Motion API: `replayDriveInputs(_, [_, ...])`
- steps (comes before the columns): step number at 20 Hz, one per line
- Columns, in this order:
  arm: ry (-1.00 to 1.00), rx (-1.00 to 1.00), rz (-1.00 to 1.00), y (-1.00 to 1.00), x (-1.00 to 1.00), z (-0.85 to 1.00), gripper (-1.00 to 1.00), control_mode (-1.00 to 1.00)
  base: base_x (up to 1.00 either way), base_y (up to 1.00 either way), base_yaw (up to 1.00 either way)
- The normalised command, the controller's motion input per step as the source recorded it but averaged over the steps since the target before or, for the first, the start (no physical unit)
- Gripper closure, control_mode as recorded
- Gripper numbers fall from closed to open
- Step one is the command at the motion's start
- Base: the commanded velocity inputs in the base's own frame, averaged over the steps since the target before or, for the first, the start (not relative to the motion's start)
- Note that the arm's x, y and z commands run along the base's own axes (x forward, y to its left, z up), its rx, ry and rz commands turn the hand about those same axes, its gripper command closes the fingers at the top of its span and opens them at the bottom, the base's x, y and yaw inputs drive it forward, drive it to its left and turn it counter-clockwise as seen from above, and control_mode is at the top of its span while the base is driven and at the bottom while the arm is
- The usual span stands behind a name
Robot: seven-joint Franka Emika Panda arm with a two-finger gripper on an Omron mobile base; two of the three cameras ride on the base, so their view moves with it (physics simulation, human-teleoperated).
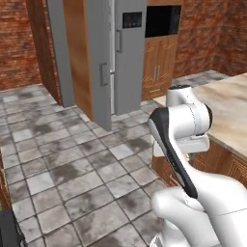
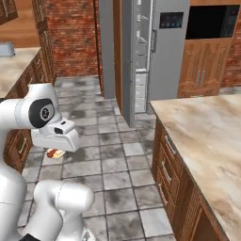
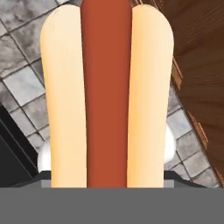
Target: Store the hot dog in the freezer for long-term storage. Close the freezer door after placing the cooked food.
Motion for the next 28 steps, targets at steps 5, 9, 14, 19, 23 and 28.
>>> replayDriveInputs(5, [0.00, 0.00, 0.00, 0.00, 0.00, 0.00, 1.00, 1.00, 1.00, 0.31, -0.23])
replayDriveInputs(9, [0.00, 0.00, 0.00, 0.00, 0.00, 0.00, 1.00, 1.00, 1.00, 0.13, -0.22])
replayDriveInputs(14, [0.00, 0.00, 0.00, 0.00, 0.00, 0.00, 1.00, 1.00, 1.00, 0.01, -0.21])
replayDriveInputs(19, [0.00, 0.00, 0.00, 0.00, 0.00, 0.00, 1.00, 1.00, 0.99, 0.00, -0.30])
replayDriveInputs(23, [0.00, 0.00, 0.00, 0.00, 0.00, 0.00, 1.00, 1.00, 0.79, 0.18, -0.51])
replayDriveInputs(28, [0.00, 0.00, 0.00, 0.00, 0.00, 0.00, 1.00, 1.00, 0.71, 0.65, -0.57])
